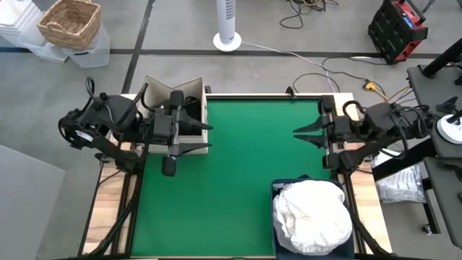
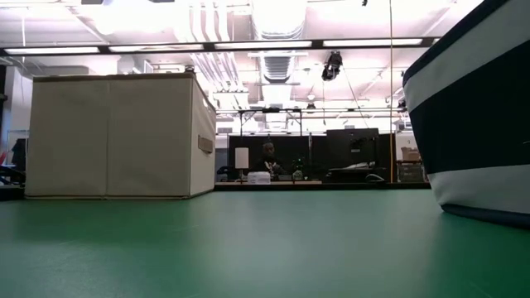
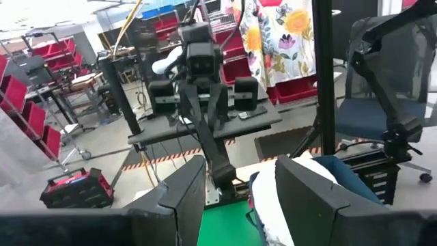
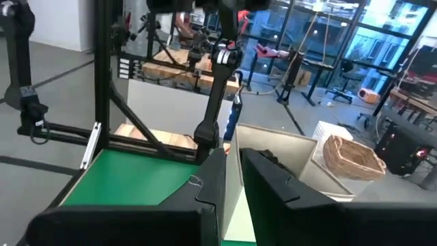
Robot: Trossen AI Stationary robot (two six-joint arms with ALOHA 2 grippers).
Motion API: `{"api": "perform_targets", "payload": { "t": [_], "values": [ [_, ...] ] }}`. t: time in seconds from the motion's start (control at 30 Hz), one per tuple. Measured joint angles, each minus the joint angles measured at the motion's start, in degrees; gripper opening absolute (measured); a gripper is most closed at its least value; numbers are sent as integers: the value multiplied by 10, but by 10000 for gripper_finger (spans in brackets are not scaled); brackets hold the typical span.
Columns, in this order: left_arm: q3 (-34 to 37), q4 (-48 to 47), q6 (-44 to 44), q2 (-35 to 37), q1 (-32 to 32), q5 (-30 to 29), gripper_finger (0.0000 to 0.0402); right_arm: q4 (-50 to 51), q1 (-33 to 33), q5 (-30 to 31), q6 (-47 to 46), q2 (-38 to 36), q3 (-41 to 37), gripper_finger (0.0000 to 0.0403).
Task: Sort clothes
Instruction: Return to Home Position
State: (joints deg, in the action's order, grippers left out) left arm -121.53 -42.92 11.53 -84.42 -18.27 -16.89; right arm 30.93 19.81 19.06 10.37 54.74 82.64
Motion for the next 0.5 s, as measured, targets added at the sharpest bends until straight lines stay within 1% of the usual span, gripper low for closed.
{"api": "perform_targets", "payload": {
  "t": [0.13,0.2,0.33,0.47,0.5],
  "values": [
    [127,95,0,68,3,0,155,-5,-4,-2,1,-27,-22,43],
    [193,152,-3,109,4,0,155,-28,-4,-5,1,-45,-46,44],
    [322,242,-20,188,9,-8,155,-97,-4,-26,2,-91,-119,43],
    [443,319,-37,259,24,-47,155,-178,-9,-26,5,-141,-197,43],
    [470,333,-38,275,31,-49,155,-197,-14,-25,7,-154,-217,42]
  ]
}}
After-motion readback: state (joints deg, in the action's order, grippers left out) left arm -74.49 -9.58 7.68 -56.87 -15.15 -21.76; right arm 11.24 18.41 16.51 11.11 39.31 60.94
